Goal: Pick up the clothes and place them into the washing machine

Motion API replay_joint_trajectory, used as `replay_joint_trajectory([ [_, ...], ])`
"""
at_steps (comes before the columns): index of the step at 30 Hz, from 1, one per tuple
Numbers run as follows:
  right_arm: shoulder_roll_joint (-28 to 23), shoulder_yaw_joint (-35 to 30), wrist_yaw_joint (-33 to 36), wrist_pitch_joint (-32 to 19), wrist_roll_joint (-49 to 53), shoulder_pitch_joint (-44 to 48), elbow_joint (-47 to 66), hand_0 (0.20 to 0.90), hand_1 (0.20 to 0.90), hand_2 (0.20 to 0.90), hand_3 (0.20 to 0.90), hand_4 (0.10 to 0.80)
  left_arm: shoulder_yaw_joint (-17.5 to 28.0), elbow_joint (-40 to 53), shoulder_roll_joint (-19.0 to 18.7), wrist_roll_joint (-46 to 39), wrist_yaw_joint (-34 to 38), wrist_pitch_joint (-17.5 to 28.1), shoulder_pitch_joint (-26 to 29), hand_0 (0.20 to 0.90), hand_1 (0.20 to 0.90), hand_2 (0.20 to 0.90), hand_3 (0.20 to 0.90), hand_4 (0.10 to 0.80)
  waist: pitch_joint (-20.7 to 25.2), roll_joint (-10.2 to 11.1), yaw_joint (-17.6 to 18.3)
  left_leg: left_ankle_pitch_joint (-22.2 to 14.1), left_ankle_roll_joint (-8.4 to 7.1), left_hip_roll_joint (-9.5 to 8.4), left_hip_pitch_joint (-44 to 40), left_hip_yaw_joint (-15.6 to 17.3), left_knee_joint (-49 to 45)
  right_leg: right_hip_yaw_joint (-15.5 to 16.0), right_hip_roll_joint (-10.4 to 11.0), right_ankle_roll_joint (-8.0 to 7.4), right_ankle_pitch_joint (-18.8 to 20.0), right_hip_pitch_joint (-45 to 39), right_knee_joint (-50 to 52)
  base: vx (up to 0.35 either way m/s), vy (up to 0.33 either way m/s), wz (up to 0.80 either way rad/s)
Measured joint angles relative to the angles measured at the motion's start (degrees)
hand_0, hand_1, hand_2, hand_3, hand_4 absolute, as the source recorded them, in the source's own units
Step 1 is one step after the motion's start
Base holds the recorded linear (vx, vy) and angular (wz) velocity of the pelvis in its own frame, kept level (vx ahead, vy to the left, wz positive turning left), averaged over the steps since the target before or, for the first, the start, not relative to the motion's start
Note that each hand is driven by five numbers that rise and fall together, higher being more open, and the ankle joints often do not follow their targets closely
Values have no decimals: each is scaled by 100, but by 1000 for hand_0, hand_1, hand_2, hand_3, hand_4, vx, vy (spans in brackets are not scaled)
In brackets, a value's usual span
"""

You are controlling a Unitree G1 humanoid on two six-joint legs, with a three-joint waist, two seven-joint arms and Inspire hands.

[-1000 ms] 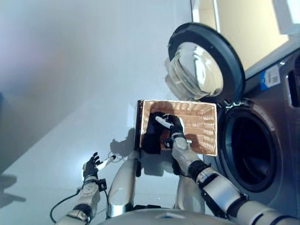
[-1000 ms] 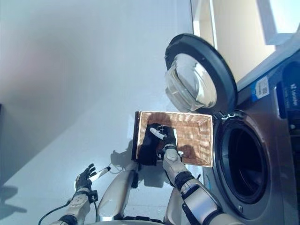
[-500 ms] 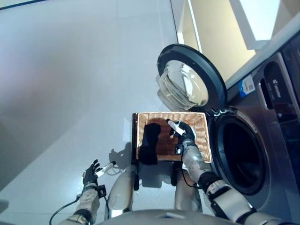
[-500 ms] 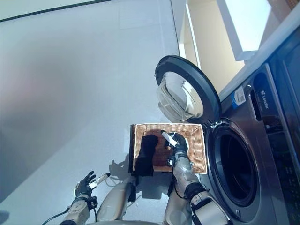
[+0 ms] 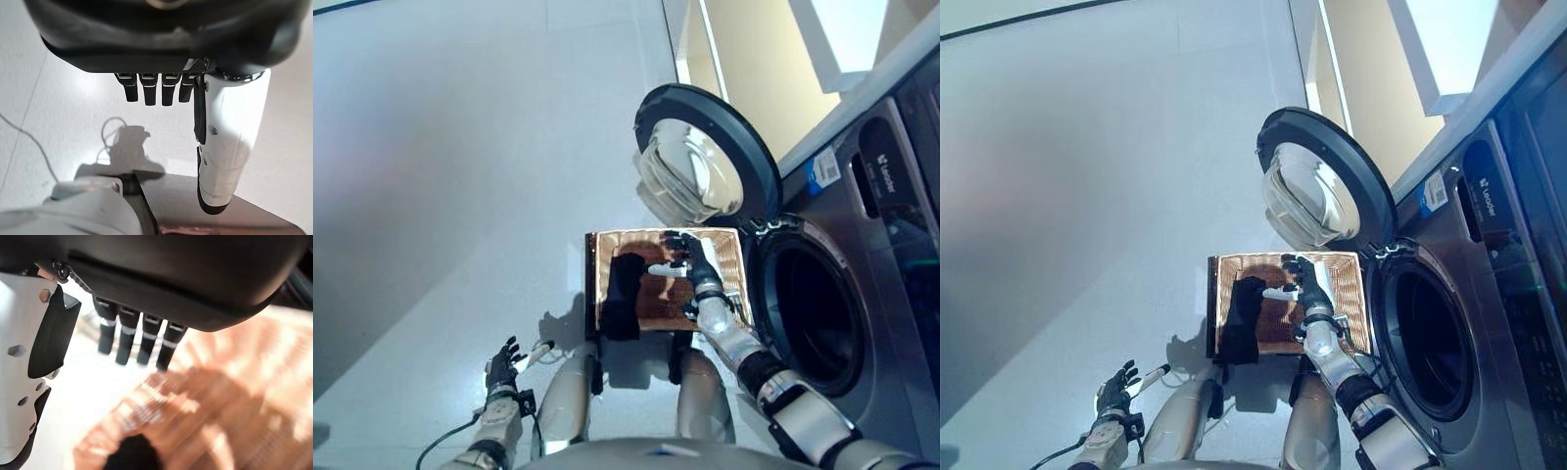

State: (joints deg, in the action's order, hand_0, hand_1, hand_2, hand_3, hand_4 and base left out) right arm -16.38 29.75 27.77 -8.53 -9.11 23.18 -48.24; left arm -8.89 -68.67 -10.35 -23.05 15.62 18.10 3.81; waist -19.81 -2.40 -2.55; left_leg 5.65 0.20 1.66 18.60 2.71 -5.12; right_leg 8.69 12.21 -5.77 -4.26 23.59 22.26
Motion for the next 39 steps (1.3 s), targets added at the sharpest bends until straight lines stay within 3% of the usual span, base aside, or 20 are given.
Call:
replay_joint_trajectory([
  [5, -407, 417, 120, 238, -1204, 393, -27, 900, 900, 900, 900, 800, -13, 120, -9, 31, 77, 189, 61, 900, 900, 900, 900, 800, -197, -21, 17, -7, -4, -24, 190, -28, -126, -3, 29, 27, -19, 170, 99, -67, 4, 3],
  [10, -739, 615, 128, 422, -2014, 975, -150, 900, 900, 900, 900, 800, -34, 184, -11, 37, 45, 243, 246, 900, 900, 900, 900, 800, -702, -48, 7, -14, -31, -36, 362, -72, -279, 7, 63, 51, -30, 316, 263, -53, 6, 5],
  [13, -951, 1063, 273, 628, -2914, 1258, -301, 900, 900, 900, 900, 800, -85, 247, -64, 30, 42, 255, 271, 900, 900, 900, 900, 800, -854, -27, 1, -27, -21, -46, 585, -73, -433, -10, 83, 61, -37, 522, 387, -49, 6, 5],
  [21, -989, 1545, 362, 994, -4167, 1391, -493, 900, 900, 900, 900, 800, -109, 309, -130, 18, 33, 284, 327, 900, 900, 900, 900, 800, -1014, 51, -3, -35, -15, -46, 709, -88, -528, -16, 86, 63, -39, 618, 439, -25, 3, 1],
  [29, -526, 1256, 367, 1068, -3683, 1251, -531, 900, 900, 900, 900, 800, -93, 307, -166, 5, 58, 326, 399, 900, 900, 900, 900, 800, -1089, 111, 28, -51, -4, -43, 896, -82, -615, -48, 79, 69, -34, 794, 468, 0, 0, 0],
  [34, 376, 515, 396, 671, -1713, 843, -793, 900, 900, 900, 900, 800, -87, 287, -175, -18, 110, 300, 452, 900, 900, 900, 900, 800, -1101, 132, 57, -84, 20, -48, 1002, -40, -679, -91, 79, 83, -15, 899, 478, -7, 31, -2],
  [39, 729, 407, 489, 286, -488, 755, -880, 900, 900, 900, 900, 800, -92, 305, -175, -20, 220, 310, 464, 900, 900, 900, 900, 800, -1100, 138, 96, -103, 38, -61, 1070, 27, -703, -174, 80, 44, 9, 992, 470, -12, 36, -6],
])
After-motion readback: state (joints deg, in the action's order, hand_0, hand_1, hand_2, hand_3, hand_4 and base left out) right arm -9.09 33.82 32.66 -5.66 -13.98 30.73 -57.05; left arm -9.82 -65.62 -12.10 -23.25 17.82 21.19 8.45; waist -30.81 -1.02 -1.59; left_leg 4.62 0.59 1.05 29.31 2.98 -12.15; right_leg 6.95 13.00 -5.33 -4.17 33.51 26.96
